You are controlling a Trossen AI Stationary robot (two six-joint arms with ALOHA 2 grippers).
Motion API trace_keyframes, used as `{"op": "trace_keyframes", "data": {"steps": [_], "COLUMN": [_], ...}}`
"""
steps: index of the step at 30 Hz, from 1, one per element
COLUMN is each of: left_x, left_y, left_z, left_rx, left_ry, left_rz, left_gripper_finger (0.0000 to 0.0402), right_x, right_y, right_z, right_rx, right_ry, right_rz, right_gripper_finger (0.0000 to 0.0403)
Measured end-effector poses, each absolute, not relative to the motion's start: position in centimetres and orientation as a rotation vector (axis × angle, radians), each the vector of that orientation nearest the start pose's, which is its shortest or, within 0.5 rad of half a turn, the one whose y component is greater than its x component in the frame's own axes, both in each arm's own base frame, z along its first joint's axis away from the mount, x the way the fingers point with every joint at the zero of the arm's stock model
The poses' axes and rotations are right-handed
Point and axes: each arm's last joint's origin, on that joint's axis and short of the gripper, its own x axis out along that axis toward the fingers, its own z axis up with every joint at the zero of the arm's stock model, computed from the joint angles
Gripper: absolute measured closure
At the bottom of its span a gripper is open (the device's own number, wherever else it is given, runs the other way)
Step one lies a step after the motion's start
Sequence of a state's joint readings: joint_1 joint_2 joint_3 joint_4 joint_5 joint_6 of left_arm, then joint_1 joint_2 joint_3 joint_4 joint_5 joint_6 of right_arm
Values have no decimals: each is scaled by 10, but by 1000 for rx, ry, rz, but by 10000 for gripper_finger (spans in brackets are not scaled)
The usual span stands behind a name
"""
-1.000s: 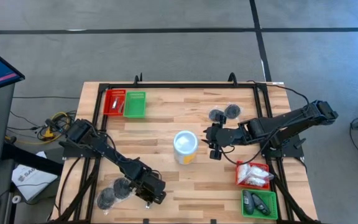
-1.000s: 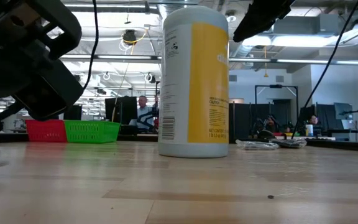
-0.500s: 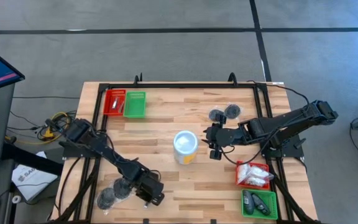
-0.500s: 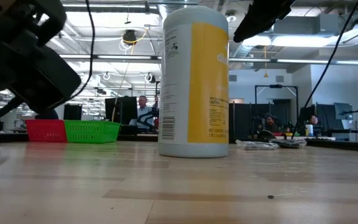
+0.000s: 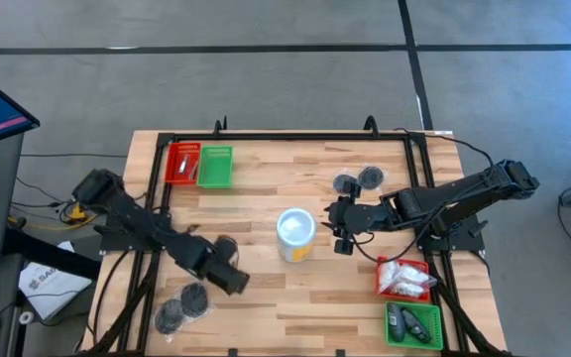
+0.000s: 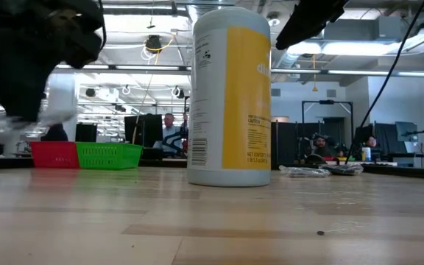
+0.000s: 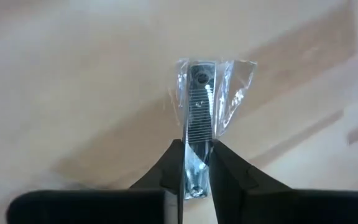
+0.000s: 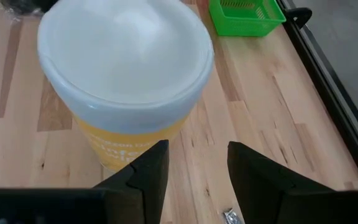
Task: Pick & Place Travel size toiletries
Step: Put the silver nail clipper into the top red basket
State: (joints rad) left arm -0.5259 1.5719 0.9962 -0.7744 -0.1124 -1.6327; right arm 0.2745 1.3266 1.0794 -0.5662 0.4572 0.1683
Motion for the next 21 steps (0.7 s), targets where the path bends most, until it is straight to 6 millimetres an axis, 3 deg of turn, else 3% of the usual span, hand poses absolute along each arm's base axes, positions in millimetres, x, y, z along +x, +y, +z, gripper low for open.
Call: {"op": "trace_keyframes", "data": {"steps": [10, 21], "left_x": [217, 202], "left_y": [-78, -30], "left_z": [237, 256], "left_rx": [-818, -759], "left_ry": [1040, 1041], "left_rz": [876, 967], "left_gripper_finger": [363, 363], "right_x": [266, 266], "right_y": [62, 62], "right_z": [290, 290], "right_rx": [-120, -120], "right_ry": [733, 732], "right_rz": [-238, -238], "right_gripper_finger": [249, 249]}}
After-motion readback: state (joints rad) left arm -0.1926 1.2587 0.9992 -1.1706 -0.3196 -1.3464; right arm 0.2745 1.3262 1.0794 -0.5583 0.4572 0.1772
